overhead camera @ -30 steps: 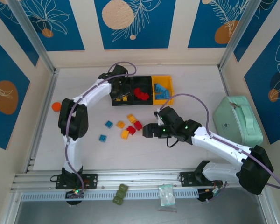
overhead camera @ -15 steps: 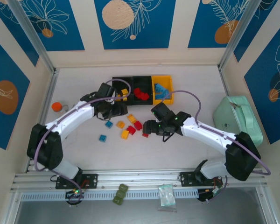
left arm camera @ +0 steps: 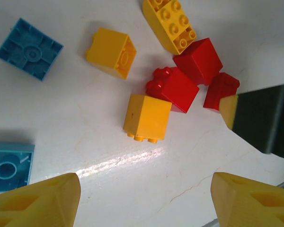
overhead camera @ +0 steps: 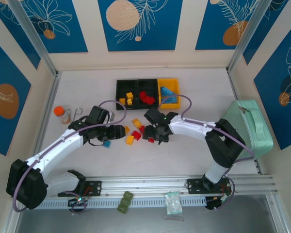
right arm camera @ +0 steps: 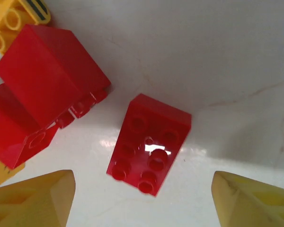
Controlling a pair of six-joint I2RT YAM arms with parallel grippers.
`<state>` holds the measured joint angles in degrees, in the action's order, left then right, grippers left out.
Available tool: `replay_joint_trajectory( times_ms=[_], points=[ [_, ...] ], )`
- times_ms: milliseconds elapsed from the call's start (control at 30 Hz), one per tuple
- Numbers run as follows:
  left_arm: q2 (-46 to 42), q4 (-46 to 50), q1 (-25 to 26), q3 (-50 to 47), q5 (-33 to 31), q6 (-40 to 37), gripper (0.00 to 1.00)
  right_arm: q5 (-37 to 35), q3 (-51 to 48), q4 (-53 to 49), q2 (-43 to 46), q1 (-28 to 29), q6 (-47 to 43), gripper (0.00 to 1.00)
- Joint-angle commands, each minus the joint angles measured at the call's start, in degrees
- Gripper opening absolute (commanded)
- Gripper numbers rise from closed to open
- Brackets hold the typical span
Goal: Sort the legos into containers by color
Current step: Pick up the lego from the center of the table.
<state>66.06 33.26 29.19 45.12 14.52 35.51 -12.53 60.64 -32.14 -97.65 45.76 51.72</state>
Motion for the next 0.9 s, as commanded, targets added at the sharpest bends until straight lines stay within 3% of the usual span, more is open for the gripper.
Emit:
replay_joint_trajectory(
  times_ms=[0, 367, 500, 867],
  points=[
    [-0.85, -1.11, 0.78, -1.51, 1.65, 1.12, 0.72, -1.62, 2.16, -0.58, -3.08, 0.39, 2.06, 0.73],
    [-0.5, -2.39, 2.0, -2.57, 1.74, 2.28, 0.72, -4.34, 4.31, -1.73, -6.47, 1.24, 1.85, 0.46],
    [0.41, -3.64, 2.61, -2.76, 2.08, 2.82, 0.72, -5.31, 3.29, -2.4, -4.85, 1.53, 1.37, 0.29],
    [4.28, -6.52, 5.85, -0.35, 2.0, 4.43, 0.72, -7.44, 4.88, -6.91, 2.77, -0.07, -3.27, 0.25]
  ],
)
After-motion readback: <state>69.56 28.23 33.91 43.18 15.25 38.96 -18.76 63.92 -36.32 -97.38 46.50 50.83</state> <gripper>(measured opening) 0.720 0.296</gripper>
